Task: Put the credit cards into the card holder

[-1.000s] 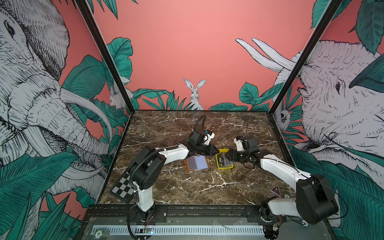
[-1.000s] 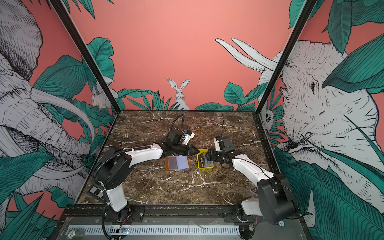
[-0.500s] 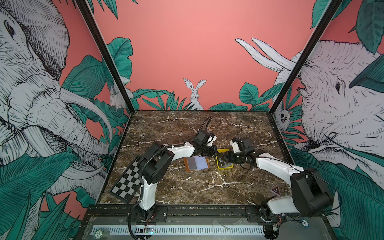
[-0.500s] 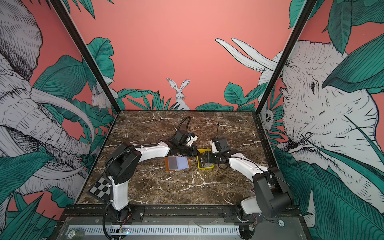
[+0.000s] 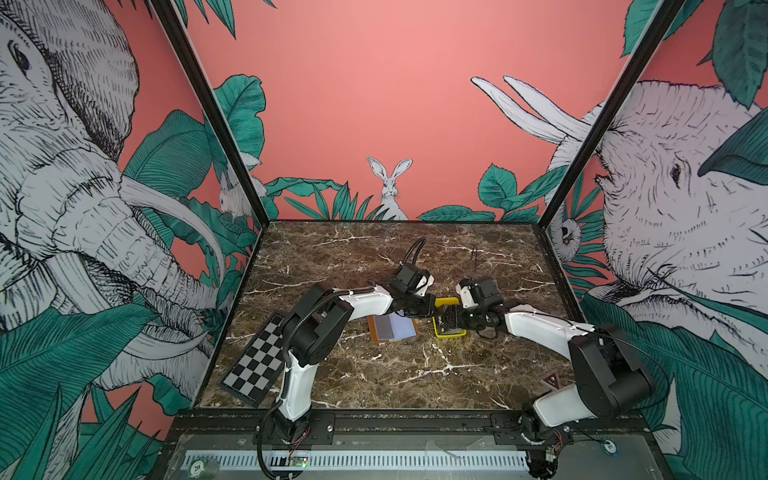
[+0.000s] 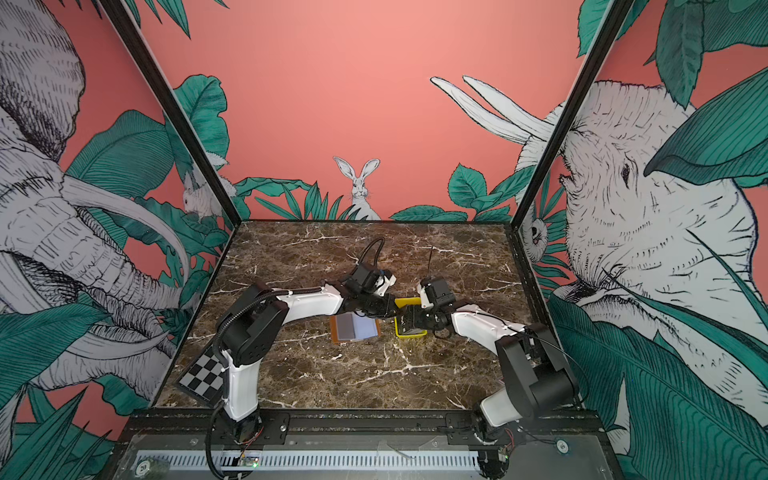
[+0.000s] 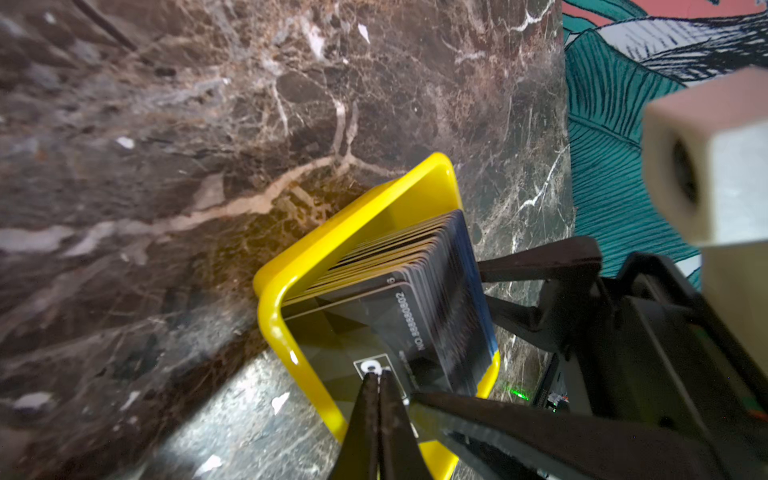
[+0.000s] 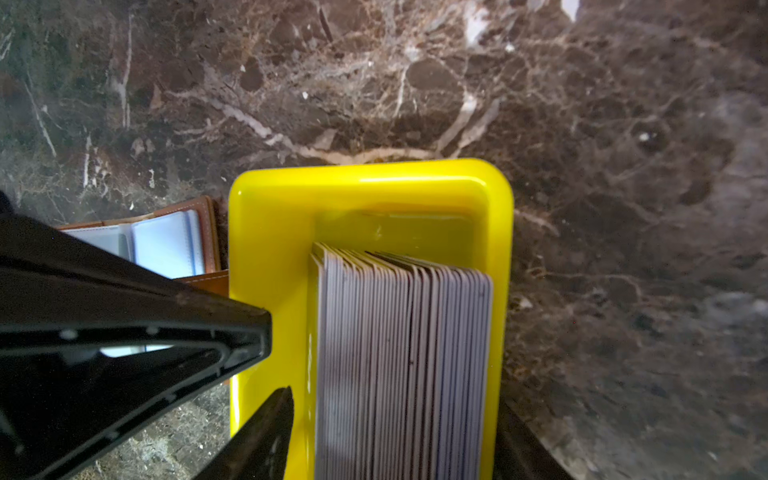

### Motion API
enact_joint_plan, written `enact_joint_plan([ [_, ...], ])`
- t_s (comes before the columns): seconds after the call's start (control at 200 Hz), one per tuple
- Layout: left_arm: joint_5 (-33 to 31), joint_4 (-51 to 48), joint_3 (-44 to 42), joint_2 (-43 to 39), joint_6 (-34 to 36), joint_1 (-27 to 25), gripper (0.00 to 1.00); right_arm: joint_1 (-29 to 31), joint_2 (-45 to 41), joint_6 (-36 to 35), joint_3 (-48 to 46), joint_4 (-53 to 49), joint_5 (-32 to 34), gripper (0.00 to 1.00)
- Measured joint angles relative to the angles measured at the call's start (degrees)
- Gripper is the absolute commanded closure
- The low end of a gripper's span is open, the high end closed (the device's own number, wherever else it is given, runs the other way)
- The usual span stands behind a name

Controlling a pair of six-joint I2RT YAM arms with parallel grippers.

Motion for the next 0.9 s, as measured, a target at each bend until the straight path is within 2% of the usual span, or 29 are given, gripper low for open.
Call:
enact_joint_plan([
  [0.725,0.44,0.22,0.15,0.57,-0.2,-0.2,0.93,-0.57,-1.57,0.7,0.0,-1.11,3.5,0.35],
  [0.9,1.2,0.28,0.59,0.98,-0.17,-0.31,0.89,-0.87,-1.99,0.7,0.0,-1.42,3.61,0.35],
])
